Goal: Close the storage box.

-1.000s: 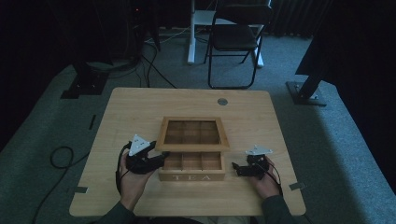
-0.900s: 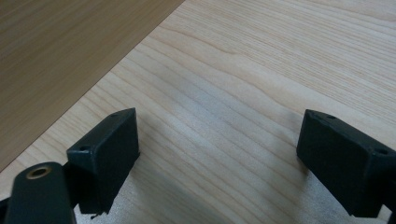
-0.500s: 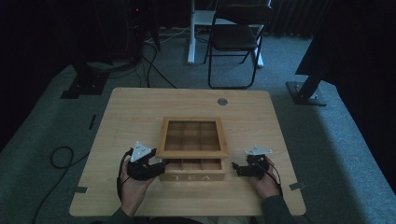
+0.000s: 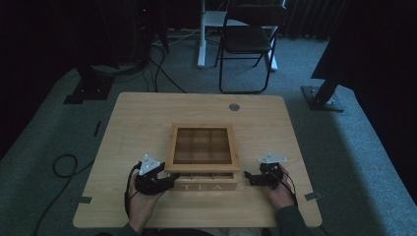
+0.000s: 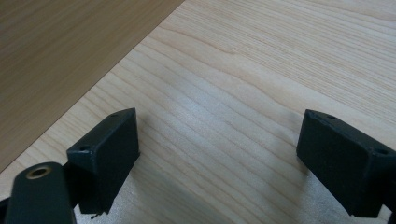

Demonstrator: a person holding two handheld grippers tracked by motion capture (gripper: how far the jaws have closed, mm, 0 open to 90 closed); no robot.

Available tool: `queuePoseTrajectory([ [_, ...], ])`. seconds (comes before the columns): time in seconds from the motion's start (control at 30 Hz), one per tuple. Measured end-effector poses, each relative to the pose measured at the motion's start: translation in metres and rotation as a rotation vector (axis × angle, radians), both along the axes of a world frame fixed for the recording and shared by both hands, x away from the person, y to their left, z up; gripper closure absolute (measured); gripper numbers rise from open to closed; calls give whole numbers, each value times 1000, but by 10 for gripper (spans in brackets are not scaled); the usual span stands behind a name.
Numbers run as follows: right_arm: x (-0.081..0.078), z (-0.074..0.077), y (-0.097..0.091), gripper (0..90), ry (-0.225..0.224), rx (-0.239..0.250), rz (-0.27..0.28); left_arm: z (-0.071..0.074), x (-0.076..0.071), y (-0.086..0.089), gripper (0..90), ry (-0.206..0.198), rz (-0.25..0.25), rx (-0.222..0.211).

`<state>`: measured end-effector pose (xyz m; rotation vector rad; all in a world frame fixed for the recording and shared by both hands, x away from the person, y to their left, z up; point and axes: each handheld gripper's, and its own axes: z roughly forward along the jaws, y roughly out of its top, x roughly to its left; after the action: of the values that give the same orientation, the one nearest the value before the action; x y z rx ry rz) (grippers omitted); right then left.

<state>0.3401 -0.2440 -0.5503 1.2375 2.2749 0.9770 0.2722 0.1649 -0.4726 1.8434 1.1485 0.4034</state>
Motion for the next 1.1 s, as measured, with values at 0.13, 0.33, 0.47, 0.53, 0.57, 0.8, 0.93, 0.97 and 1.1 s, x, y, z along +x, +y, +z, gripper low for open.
queuePoseTrajectory([
  [0.13, 0, 0, 0, 125, 0, 0, 0, -2, -1, 0, 377, -3, -1, -3],
  [0.33, 0, 0, 0, 125, 1, 0, -1, -6, -3, -2, 376, 1, -3, 7],
  [0.47, 0, 0, 0, 125, 1, 0, -1, -8, -3, -2, 376, 3, -2, 10],
  [0.53, 0, 0, 0, 125, 1, 0, -1, -9, -4, -3, 375, 1, -3, 16],
  [0.57, 0, 0, 0, 125, 1, 0, -1, -9, -5, -3, 373, 1, -4, 18],
  [0.8, 0, 0, 0, 125, 0, 0, 0, -14, -8, -5, 365, 3, -6, 33],
  [0.93, 0, 0, 0, 125, 0, 0, 0, -18, -10, -4, 357, 13, -8, 34],
  [0.97, 0, 0, 0, 125, 0, 0, 0, -19, -10, -4, 354, 15, -7, 31],
  [1.1, 0, 0, 0, 125, 0, 0, 0, -20, -12, -1, 344, 21, -3, 18],
])
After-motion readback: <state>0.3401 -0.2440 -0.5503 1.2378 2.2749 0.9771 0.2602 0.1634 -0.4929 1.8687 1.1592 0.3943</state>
